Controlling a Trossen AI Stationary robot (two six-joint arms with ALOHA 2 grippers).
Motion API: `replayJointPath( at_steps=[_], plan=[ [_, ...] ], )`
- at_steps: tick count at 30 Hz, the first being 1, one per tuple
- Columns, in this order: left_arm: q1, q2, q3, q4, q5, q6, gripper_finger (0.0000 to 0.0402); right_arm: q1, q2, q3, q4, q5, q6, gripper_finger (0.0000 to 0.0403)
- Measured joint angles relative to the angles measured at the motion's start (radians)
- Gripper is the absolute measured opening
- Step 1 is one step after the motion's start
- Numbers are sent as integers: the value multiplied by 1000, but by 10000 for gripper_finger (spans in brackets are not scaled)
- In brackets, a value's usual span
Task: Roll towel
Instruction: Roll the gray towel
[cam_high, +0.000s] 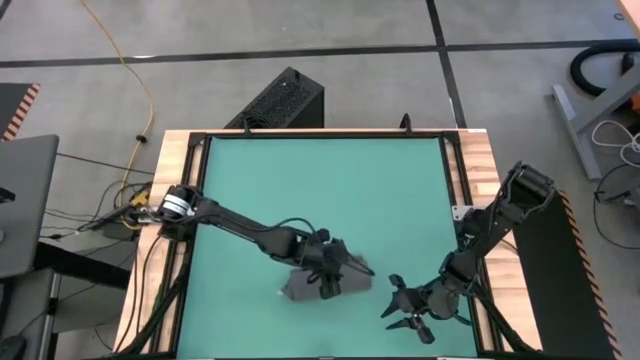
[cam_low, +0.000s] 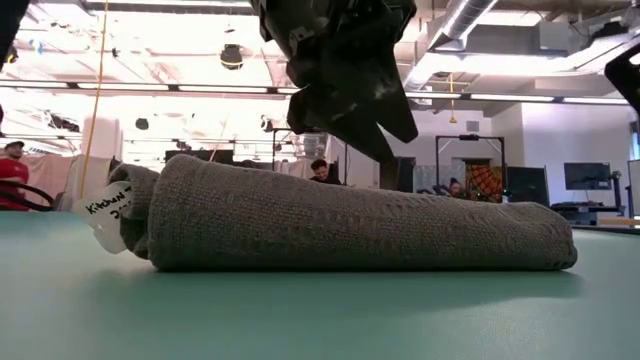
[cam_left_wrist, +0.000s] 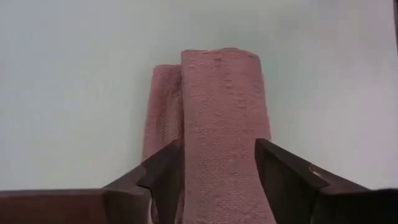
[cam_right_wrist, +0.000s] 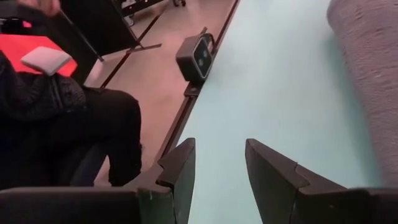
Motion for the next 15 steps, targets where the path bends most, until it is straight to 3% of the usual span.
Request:
replayJointPath(
  at_steps=[7, 15],
  plan=[
    [29, 0, 1, -58, 8, 2, 188, -3, 0, 0, -6, -2, -27, 166],
    [35, 0, -28, -15, 55, 25, 188, -18, 0, 0, -6, -4, -27, 166]
  ],
)
